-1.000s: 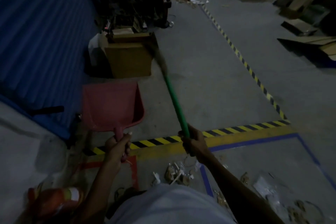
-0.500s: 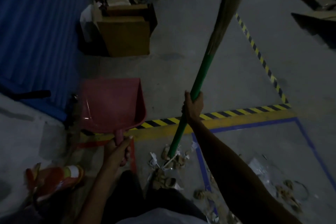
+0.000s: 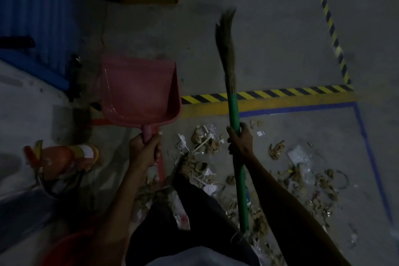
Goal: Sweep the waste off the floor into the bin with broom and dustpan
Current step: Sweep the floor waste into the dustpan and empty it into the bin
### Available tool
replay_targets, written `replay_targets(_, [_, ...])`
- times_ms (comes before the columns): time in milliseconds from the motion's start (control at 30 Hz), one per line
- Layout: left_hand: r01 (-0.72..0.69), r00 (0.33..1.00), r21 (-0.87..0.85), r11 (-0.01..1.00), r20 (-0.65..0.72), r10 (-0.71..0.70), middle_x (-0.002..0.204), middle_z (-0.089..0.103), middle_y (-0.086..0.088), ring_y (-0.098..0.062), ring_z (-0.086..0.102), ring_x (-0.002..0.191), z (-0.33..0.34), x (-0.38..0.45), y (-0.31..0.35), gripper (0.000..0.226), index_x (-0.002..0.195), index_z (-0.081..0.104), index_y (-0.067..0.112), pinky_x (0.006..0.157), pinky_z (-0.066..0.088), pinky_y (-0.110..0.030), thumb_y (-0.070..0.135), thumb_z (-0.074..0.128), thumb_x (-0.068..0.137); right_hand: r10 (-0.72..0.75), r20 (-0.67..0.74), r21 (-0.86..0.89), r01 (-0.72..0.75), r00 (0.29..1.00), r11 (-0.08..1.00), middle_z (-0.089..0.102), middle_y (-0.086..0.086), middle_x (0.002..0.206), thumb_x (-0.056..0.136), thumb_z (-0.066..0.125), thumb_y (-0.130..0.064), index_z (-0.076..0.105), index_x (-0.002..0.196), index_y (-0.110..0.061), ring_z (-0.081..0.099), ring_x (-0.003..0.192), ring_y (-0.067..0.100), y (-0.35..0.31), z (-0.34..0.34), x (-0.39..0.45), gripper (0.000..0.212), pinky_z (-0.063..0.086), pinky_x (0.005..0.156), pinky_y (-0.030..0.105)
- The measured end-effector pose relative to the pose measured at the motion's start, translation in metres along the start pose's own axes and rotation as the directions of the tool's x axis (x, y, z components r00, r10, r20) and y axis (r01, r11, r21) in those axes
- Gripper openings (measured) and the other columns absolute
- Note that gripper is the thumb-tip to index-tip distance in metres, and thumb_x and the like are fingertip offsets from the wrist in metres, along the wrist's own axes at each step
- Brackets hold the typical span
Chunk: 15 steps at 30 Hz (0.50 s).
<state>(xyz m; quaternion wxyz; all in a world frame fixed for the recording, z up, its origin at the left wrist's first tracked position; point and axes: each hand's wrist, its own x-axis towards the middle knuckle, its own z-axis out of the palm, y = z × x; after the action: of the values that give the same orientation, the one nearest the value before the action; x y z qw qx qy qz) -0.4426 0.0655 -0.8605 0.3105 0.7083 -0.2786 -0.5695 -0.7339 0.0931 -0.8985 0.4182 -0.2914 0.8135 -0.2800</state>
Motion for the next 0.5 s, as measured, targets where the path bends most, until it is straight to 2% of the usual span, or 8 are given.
replay_targets(100, [-0.016, 1.000, 0.017, 1.000, -0.017, 0.016, 0.051, 0.052, -0.006, -0.015, 0.045, 0.035, -0.012, 0.008, -0.031, 0.029, 0.073, 0.055, 0.003, 0.037, 0.035, -0.022, 0.015, 0.069, 0.095, 0.035, -0.003, -0.077, -0.035, 0.999, 0.996, 0.069, 0.018, 0.082, 0.097, 0.057, -0.034, 0.060, 0.102, -0.002, 0.066, 0.054, 0.024, 0.022, 0.030, -0.006, 0.033, 0.058, 0.049, 0.040])
replay_targets(233, [-0.043, 0.999, 0.050, 0.998, -0.022, 0.044, 0.046, 0.051, -0.003, -0.019, 0.047, 0.039, -0.036, 0.017, -0.082, 0.033, 0.069, 0.052, 0.005, 0.037, 0.038, -0.024, 0.017, 0.069, 0.095, 0.047, 0.020, -0.128, -0.045, 0.999, 0.991, 0.065, 0.017, 0.073, 0.097, 0.057, -0.041, 0.057, 0.078, -0.007, 0.063, 0.052, 0.026, 0.035, 0.068, -0.013, 0.039, 0.057, 0.048, 0.040])
replay_targets(300, [-0.028, 0.999, 0.060, 0.998, -0.019, 0.029, 0.045, 0.051, -0.003, -0.021, 0.047, 0.038, -0.049, 0.021, -0.107, 0.035, 0.067, 0.052, 0.005, 0.037, 0.040, -0.027, 0.018, 0.070, 0.094, 0.007, 0.019, -0.144, -0.004, 1.000, 0.990, 0.064, 0.018, 0.075, 0.097, 0.056, -0.046, 0.054, 0.085, -0.005, 0.063, 0.051, 0.026, 0.042, 0.084, -0.021, 0.043, 0.056, 0.045, 0.037])
replay_targets(367, [-0.008, 1.000, 0.044, 0.999, -0.009, 0.008, 0.043, 0.050, -0.006, -0.022, 0.045, 0.036, -0.062, 0.025, -0.133, 0.039, 0.065, 0.051, 0.003, 0.038, 0.039, -0.027, 0.019, 0.070, 0.094, -0.061, 0.009, -0.168, 0.062, 0.998, 0.984, 0.063, 0.017, 0.077, 0.098, 0.053, -0.048, 0.052, 0.099, -0.004, 0.063, 0.051, 0.027, 0.054, 0.102, -0.031, 0.044, 0.056, 0.045, 0.042])
replay_targets(500, [0.038, 0.999, 0.014, 0.999, 0.011, -0.038, 0.046, 0.052, -0.012, -0.024, 0.050, 0.040, -0.081, 0.027, -0.177, 0.049, 0.060, 0.052, 0.004, 0.045, 0.041, -0.031, 0.035, 0.073, 0.092, -0.177, 0.027, -0.268, 0.178, 0.984, 0.947, 0.063, 0.009, 0.082, 0.100, 0.045, -0.050, 0.044, 0.120, -0.015, 0.064, 0.058, 0.028, 0.078, 0.133, -0.048, 0.041, 0.056, 0.052, 0.050])
